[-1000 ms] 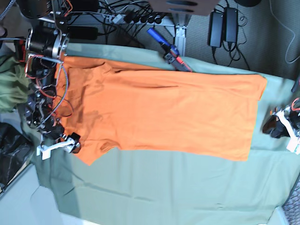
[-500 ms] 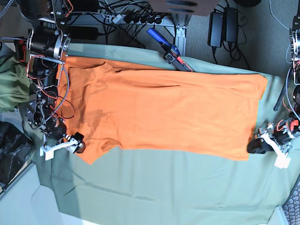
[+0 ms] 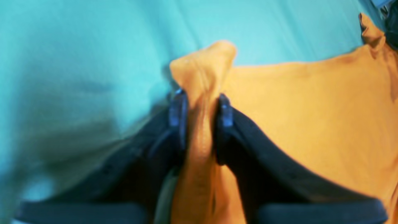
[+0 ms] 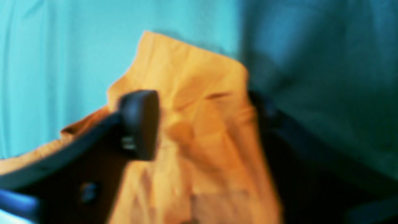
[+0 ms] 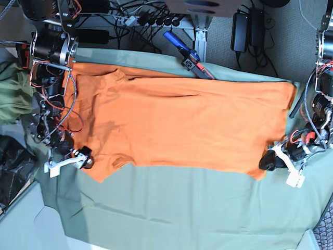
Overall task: Fold the T-shirt properly
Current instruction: 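Grasp the hem corners with the right and left grippers, then lift the hem and fold it over toward the collar with both grippers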
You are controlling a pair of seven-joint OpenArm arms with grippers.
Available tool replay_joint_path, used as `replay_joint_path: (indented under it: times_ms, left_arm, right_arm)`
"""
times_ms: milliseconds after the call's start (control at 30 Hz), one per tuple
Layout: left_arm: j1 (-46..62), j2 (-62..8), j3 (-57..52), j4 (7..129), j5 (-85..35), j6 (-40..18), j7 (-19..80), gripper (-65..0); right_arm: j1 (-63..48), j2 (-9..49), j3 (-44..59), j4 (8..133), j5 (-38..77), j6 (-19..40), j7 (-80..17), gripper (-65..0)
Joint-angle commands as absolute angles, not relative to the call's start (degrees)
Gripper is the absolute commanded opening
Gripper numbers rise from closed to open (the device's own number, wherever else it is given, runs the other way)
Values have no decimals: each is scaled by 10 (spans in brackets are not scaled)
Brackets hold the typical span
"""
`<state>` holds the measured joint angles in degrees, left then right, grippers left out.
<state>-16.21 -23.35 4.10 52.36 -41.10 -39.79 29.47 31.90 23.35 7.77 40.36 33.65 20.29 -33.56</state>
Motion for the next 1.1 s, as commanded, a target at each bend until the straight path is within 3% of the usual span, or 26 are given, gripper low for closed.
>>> replay_joint_path:
  times_ms: [0,133,200,400,567,800,1067]
  left_arm:
    - [-173,-246,41,530,-409,-400,298,-532]
    - [-173,-262,41,538,-409,-400,305,-558]
    - [-173,-269,41,548,-424,-400,317,-584]
    - [-168,-278,41,596,-455,-400,367,-650]
    - [-148,-285,41,623,-490,-400,411,-650]
    - [-65,-326,41,735,-491,-400,423,-650]
    - [-5,-349,41,813,-489,-400,431,-650]
  right_arm:
    - [328,241,78,415,340,260,-353,-387]
    - [328,245,78,439,340,260,-375,-601]
    - [328,249,78,453,340,260,-381,-650]
    - [328,272,78,497,341,260,-409,-650]
    - [310,297,78,529,365,260,-453,-650]
    - [204,343,86,626,375,260,-454,-650]
    - [84,347,172,724,382,260,-454,-650]
